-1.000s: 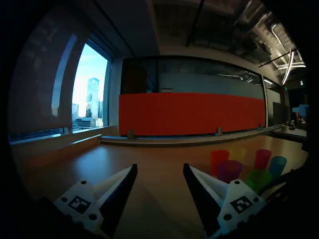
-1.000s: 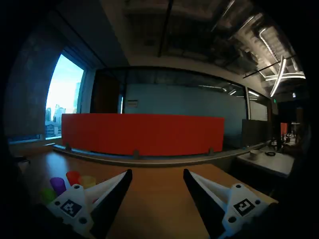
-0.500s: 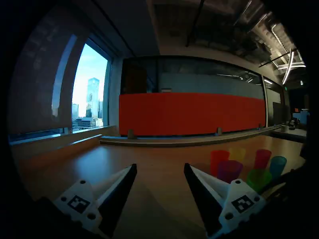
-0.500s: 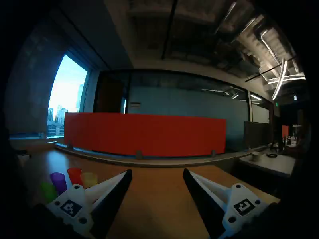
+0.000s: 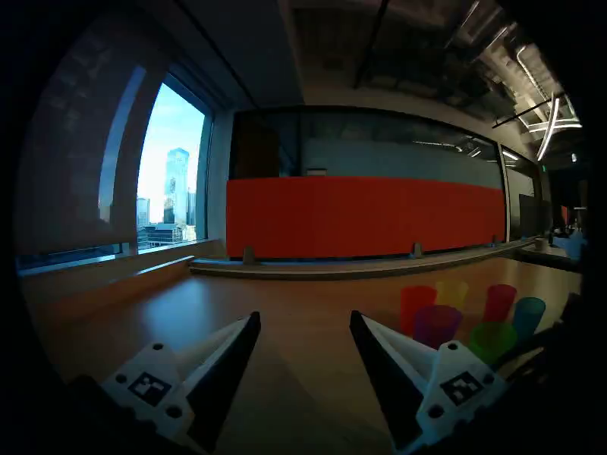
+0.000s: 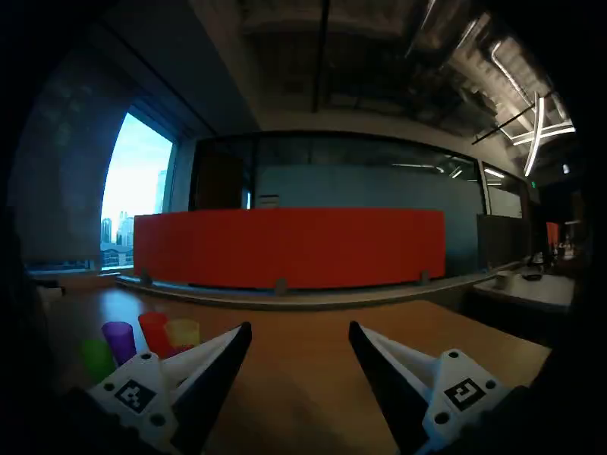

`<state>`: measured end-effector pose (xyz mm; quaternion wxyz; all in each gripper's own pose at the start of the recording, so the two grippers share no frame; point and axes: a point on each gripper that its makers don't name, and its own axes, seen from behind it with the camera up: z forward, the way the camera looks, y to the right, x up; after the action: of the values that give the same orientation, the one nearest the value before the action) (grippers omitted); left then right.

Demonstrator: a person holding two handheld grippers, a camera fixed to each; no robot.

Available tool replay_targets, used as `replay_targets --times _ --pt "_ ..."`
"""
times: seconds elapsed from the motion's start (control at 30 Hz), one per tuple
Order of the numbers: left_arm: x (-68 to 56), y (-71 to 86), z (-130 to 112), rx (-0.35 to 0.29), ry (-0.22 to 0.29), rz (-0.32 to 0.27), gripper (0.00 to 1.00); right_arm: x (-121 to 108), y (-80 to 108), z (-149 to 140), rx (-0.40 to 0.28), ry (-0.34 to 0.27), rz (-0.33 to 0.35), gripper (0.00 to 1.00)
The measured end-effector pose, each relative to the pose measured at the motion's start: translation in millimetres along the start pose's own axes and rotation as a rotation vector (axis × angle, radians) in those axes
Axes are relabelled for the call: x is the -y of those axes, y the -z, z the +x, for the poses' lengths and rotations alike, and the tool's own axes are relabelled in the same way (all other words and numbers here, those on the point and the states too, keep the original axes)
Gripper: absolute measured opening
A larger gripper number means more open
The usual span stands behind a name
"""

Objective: Pour water

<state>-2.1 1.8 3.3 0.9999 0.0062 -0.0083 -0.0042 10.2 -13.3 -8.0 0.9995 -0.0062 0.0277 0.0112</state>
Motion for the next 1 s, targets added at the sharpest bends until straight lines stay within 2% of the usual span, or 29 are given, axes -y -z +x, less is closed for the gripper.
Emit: replay_targets --times 0.3,1.0 --pt "0.6 0.4 0 0.0 0.0 0.0 0.87 -13 0.2 -11 0.011 -0.055 -0.008 0.99" --pt "0.8 0.0 0 0.0 0.0 0.0 0.87 -16 -3.2 -31 0.053 -0.005 -0.021 0.99"
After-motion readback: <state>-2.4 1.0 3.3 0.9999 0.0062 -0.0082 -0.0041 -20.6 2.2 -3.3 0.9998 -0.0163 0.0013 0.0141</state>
